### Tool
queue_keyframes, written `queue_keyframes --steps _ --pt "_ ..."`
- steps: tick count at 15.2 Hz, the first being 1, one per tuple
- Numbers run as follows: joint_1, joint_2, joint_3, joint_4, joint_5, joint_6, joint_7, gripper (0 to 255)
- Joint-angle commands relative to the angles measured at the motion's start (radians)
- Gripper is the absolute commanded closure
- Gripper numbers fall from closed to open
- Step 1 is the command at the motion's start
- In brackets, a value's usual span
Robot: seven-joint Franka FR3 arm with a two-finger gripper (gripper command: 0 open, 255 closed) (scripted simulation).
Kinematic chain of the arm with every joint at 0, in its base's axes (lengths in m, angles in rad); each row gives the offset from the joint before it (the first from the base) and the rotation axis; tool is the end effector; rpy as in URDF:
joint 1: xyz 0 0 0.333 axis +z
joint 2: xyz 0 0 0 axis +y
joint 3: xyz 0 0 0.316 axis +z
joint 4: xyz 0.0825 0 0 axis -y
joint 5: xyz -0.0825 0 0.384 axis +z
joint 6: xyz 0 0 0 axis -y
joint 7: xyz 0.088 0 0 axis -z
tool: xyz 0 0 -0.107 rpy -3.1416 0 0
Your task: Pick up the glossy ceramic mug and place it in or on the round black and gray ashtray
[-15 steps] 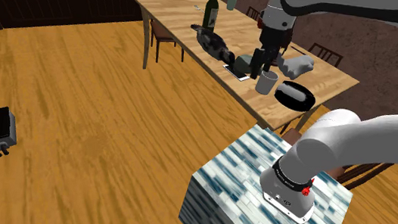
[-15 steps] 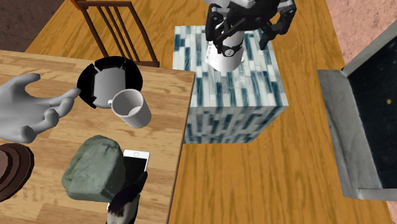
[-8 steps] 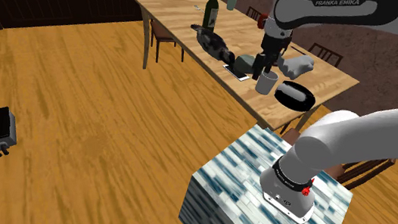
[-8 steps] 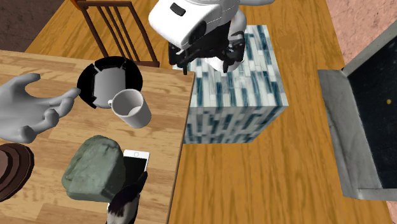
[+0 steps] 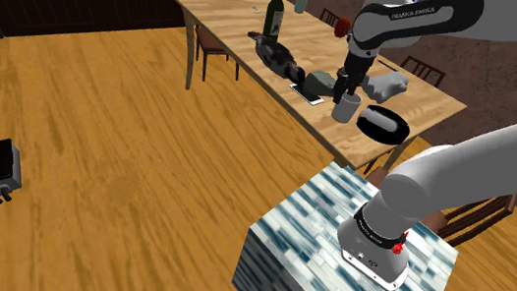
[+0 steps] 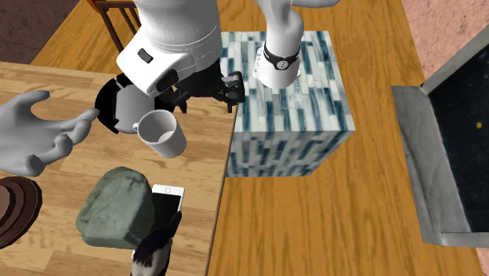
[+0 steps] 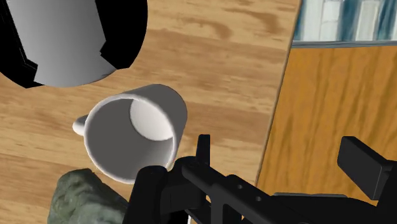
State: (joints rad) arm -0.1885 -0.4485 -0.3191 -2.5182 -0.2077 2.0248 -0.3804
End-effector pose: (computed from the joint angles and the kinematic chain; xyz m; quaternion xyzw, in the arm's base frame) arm 0.3437 -0.2053 0.4221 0.9993 0.0019 -0.0361 0.0095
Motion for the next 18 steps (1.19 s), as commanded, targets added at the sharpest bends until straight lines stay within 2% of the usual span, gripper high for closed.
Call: queue_keyframes --steps 1,6,13,18 --pt "-0.009 0.060 -0.032 0.022 -0.007 0.053 -0.029 0" --pt "-0.027 0.207 -0.107 0.085 0.003 0.167 -0.109 0" --pt "-0.027 0.268 -0.124 0.038 0.014 0.273 -0.121 0" --pt "-0.027 0.273 -0.125 0.035 0.016 0.282 -0.122 0"
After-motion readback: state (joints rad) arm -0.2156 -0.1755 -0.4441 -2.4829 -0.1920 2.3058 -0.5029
